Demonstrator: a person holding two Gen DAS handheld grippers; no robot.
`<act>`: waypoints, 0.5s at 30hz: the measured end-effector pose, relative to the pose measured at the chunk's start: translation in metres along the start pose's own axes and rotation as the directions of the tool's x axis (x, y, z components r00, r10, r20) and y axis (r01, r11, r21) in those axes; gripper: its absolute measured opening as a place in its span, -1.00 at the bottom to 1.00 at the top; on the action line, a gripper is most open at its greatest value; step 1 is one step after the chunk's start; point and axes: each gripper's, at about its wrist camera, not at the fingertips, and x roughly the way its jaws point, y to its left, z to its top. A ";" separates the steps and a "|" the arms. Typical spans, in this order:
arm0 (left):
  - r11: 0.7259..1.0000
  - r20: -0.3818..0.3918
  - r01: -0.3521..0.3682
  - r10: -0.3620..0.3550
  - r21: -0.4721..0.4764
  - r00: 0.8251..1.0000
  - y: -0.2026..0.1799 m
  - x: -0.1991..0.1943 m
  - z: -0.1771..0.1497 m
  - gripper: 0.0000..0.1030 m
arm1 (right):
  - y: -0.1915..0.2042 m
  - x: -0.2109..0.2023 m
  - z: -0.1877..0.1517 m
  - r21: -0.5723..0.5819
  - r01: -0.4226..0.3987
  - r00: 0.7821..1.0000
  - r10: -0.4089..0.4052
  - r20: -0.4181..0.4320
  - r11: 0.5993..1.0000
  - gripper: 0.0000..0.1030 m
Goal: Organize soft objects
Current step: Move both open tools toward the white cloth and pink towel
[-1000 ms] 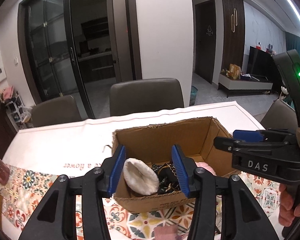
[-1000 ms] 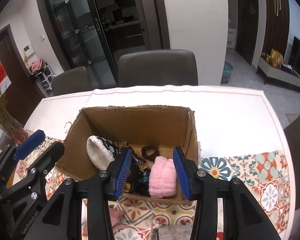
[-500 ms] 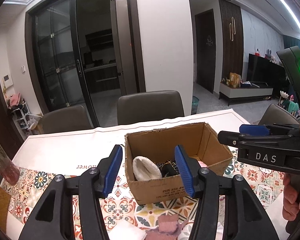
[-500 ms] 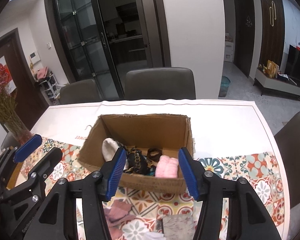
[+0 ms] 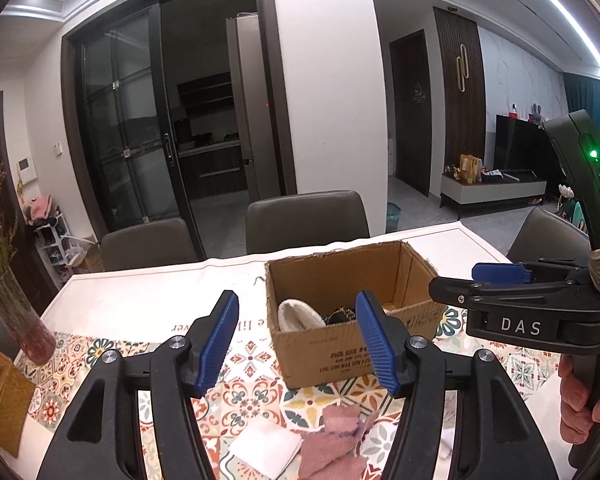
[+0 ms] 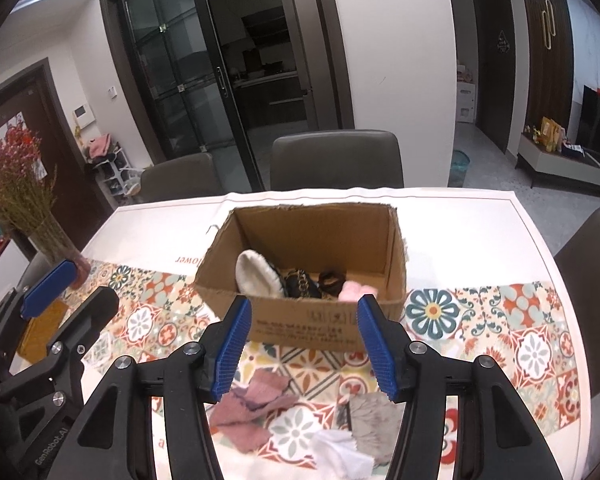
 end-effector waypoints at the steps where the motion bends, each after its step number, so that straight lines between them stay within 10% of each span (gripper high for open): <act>1: 1.000 0.000 -0.002 0.002 -0.001 1.000 0.001 -0.002 -0.002 0.17 | 0.002 -0.001 -0.003 -0.004 0.000 1.000 0.000 -0.001 1.000 0.10; 15: 0.997 -0.049 -0.061 0.059 -0.050 0.997 0.034 -0.024 -0.041 0.17 | 0.038 0.000 -0.037 -0.051 -0.046 0.998 0.044 -0.039 0.998 0.13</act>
